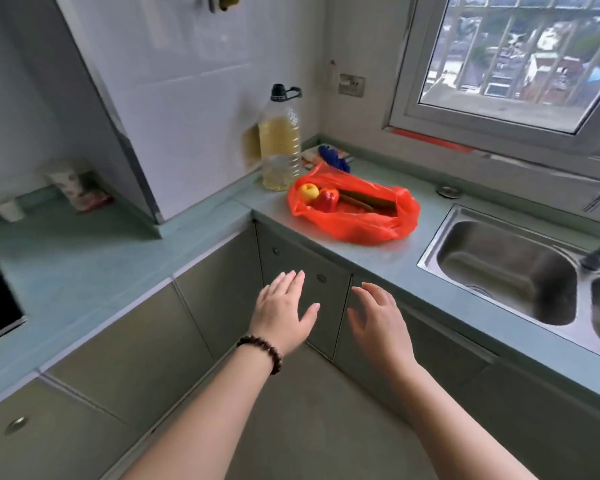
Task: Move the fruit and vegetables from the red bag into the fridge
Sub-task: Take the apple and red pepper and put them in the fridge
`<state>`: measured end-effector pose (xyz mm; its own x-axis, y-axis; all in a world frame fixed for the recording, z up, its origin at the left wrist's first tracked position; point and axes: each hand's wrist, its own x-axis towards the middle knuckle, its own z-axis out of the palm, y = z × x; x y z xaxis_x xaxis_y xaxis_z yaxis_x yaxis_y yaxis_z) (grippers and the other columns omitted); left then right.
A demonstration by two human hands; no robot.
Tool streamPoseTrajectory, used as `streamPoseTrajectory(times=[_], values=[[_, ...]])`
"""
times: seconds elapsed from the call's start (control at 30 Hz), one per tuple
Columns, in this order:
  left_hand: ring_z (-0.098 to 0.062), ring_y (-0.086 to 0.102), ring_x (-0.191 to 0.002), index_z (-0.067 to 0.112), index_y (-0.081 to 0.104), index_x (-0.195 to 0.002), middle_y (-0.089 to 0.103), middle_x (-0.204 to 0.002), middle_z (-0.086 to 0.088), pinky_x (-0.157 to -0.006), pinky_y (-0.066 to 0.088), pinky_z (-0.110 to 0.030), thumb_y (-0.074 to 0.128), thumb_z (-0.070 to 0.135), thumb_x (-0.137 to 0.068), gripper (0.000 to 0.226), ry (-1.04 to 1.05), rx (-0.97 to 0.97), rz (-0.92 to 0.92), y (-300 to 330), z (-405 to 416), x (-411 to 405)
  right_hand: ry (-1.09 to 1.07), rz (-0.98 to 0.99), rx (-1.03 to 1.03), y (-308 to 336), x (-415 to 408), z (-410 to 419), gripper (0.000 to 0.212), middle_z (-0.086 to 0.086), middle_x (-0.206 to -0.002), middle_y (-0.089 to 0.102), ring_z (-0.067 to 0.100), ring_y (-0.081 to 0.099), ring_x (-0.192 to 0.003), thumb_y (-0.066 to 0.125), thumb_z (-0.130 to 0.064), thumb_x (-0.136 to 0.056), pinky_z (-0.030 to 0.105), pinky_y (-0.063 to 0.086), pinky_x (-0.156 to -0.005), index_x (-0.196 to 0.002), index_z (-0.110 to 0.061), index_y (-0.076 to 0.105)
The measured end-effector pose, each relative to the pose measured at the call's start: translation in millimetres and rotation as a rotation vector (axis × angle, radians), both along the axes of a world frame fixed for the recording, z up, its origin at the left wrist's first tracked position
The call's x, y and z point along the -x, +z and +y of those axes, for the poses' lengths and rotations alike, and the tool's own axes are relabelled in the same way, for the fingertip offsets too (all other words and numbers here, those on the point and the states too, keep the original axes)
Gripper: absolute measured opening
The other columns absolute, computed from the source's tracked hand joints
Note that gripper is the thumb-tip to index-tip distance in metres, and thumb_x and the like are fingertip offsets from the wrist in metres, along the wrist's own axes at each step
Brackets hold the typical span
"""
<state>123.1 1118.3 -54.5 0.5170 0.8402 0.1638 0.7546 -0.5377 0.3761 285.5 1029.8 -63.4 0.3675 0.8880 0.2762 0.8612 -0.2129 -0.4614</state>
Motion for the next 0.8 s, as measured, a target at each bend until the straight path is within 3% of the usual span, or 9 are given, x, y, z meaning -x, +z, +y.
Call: streamPoseTrajectory(times=[0.3,0.5,0.8], values=[[-0.014,0.012,-0.144,0.021,0.019,-0.148,0.021,-0.155,0.001,-0.118,0.012,-0.034,0.039,0.05,-0.092,0.066,-0.122,0.064,0.034,-24,164,-30,-0.1,0.027,0.054,-22,-22,142,0.037,0.009,-0.131,0.052,0.027,0.049,-0.12,0.057,-0.02,-0.088,0.037,0.041,-0.101,-0.125,-0.012,0.057],[-0.016,0.014,-0.144,0.019,0.021,-0.148,0.023,-0.155,-0.001,-0.118,0.014,-0.036,0.038,0.049,-0.092,0.065,-0.273,0.067,0.086,-25,280,-47,-0.241,0.067,0.062,-23,-34,241,0.039,0.009,-0.132,0.052,0.025,0.042,-0.127,0.059,-0.017,-0.087,0.035,0.035,-0.105,-0.125,-0.009,0.057],[-0.016,0.019,-0.142,0.018,0.025,-0.146,0.028,-0.153,-0.002,-0.117,0.018,-0.036,0.044,0.043,-0.093,0.061,-0.422,0.095,0.059,-38,374,-94,-0.348,0.124,0.137,-28,-53,327,0.044,0.009,-0.136,0.048,0.025,0.037,-0.129,0.057,-0.018,-0.088,0.037,0.034,-0.107,-0.131,-0.012,0.051]])
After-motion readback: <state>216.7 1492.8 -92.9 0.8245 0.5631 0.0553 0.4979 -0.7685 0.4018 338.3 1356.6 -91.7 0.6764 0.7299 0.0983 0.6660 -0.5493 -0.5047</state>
